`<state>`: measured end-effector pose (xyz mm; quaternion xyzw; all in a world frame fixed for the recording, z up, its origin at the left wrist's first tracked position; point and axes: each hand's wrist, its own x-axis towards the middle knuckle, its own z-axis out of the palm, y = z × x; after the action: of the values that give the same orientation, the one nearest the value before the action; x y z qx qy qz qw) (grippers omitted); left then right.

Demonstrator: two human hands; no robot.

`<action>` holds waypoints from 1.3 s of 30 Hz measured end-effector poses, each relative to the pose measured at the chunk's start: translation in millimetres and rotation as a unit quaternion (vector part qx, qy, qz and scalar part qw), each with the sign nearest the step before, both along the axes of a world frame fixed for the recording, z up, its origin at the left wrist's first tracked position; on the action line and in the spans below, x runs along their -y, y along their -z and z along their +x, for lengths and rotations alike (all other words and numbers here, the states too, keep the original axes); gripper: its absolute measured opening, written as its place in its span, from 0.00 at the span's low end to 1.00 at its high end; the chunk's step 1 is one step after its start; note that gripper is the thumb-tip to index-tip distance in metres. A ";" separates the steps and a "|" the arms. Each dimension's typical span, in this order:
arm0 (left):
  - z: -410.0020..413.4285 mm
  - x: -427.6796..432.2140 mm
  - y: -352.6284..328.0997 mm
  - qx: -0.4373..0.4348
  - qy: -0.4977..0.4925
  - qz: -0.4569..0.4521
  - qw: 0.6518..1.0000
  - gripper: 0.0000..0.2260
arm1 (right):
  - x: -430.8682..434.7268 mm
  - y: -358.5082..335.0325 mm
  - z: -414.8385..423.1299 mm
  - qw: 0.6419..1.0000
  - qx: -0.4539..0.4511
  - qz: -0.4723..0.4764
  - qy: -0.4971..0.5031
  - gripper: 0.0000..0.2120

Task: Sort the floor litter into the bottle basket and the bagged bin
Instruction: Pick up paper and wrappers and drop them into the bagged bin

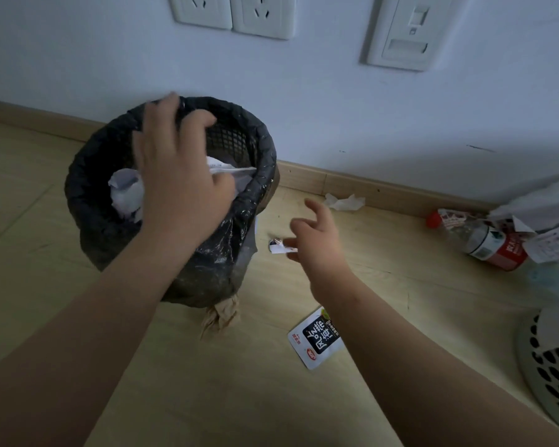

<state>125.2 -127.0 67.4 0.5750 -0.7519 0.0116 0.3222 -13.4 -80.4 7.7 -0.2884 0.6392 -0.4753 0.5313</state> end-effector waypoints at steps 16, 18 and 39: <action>3.5 -77.8 169.7 0.328 0.111 0.392 0.852 0.25 | -81.4 83.8 -59.2 0.778 -0.492 0.171 -0.350 0.36; 5.4 -79.1 170.7 0.307 0.048 0.431 0.847 0.26 | -90.1 90.1 -67.6 0.756 -0.501 0.181 -0.382 0.39; -99.7 -25.9 175.4 0.196 0.078 0.325 0.922 0.23 | -82.9 103.5 -124.8 0.760 -0.519 0.254 -0.299 0.37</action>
<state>25.6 -101.1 -108.0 0.5736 -0.8051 -0.1467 -0.0360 -138.2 2.5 -95.7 -0.5216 0.7959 0.1098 0.2870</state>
